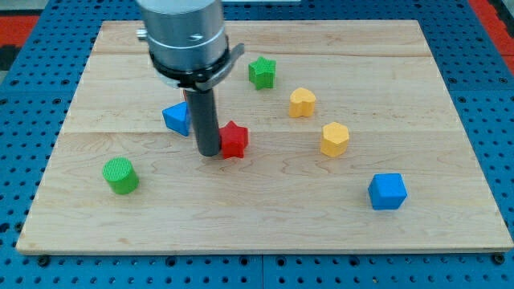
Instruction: Place the red star in between blue triangle and yellow hexagon
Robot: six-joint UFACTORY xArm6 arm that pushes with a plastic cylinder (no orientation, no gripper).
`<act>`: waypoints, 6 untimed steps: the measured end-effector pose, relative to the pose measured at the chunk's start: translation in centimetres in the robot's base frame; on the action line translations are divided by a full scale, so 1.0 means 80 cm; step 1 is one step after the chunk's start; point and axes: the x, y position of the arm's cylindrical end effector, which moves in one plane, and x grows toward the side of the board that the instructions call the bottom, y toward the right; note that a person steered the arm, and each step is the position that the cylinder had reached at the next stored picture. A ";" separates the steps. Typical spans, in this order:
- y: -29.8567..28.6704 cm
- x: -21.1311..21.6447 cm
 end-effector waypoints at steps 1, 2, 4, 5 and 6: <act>-0.011 0.013; 0.042 0.014; 0.044 0.072; -0.020 0.118; -0.107 0.118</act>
